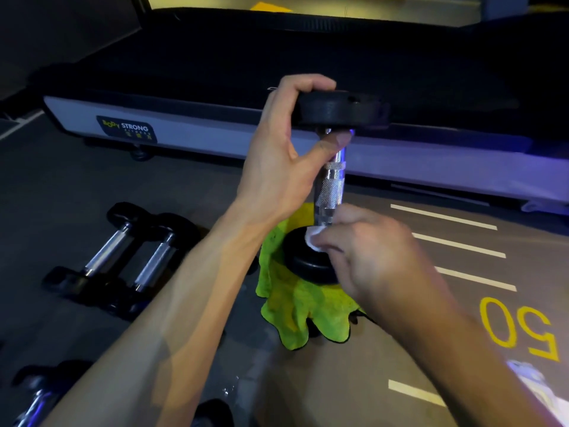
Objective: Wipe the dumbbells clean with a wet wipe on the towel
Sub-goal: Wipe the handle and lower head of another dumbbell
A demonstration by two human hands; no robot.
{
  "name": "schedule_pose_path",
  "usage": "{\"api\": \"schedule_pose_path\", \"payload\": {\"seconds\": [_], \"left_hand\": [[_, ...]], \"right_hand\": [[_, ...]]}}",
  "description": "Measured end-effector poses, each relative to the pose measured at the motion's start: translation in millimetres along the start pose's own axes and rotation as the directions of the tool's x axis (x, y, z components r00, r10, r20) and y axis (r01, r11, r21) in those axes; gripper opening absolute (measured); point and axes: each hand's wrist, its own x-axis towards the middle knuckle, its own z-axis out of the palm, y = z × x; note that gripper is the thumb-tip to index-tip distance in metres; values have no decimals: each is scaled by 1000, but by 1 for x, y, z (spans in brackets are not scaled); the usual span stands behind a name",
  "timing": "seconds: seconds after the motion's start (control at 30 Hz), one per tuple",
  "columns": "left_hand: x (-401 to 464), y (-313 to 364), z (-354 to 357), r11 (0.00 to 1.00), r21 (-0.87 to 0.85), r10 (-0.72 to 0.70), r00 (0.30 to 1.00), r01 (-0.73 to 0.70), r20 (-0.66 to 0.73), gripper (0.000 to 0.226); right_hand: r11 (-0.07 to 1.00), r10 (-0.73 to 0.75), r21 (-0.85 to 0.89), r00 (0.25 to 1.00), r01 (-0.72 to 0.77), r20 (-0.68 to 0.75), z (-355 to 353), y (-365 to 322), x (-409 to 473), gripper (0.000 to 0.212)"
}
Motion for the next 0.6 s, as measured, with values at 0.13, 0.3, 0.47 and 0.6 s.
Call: {"api": "schedule_pose_path", "payload": {"seconds": [0.13,0.3,0.47,0.6], "left_hand": [[-1,0,-1,999,-13,45,999,-45,21,47],[1,-1,-3,999,-21,35,999,-34,31,47],[0,1,-1,999,-18,32,999,-31,26,46],[1,-1,-4,1000,-7,17,1000,-17,15,45]], "right_hand": [[995,43,-90,990,-32,134,-3,-42,12,22],[991,120,-68,982,-111,143,-1,-25,6,26],[957,193,194,973,-215,126,-10,7,-3,26],[978,199,51,976,-204,89,-6,-17,6,27]]}}
